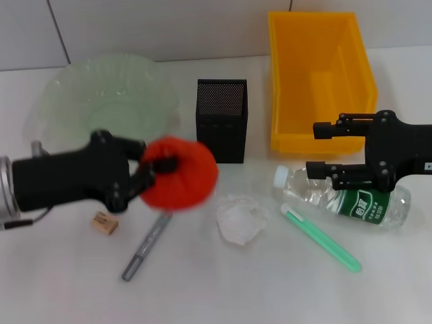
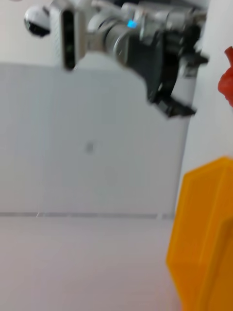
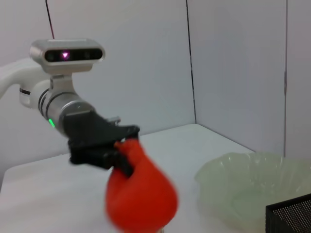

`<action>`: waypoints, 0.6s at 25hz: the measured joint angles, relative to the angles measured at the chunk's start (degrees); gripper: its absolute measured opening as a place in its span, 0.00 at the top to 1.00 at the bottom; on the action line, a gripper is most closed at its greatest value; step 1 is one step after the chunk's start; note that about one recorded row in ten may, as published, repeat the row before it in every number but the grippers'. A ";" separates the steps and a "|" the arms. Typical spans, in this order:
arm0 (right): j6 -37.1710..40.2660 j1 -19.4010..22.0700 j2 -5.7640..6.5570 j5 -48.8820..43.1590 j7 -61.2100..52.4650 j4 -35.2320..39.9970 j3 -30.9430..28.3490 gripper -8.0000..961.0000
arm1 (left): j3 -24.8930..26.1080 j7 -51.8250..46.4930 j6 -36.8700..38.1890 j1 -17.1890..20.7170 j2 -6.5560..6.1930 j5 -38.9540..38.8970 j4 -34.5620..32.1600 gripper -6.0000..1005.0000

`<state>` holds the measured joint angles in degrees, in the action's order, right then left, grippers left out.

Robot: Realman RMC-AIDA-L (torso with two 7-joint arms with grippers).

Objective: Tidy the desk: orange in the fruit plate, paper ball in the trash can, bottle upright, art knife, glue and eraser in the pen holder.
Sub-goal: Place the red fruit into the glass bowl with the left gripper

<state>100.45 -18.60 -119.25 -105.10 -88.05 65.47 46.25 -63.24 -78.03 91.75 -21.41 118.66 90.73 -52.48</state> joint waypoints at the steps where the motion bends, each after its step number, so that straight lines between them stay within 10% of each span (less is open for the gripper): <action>1: 0.00 0.09 0.00 0.01 0.02 -0.01 0.01 0.26 | 0.00 0.00 0.00 0.00 0.00 0.00 0.00 0.94; 15: 0.46 0.12 -0.11 0.22 0.14 -0.90 0.58 0.26 | 0.41 9.54 -17.06 -5.35 0.13 -9.51 8.85 0.94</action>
<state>100.91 -18.48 -119.36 -104.88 -87.91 64.57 46.83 -62.83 -68.49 74.70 -26.76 118.79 81.22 -43.62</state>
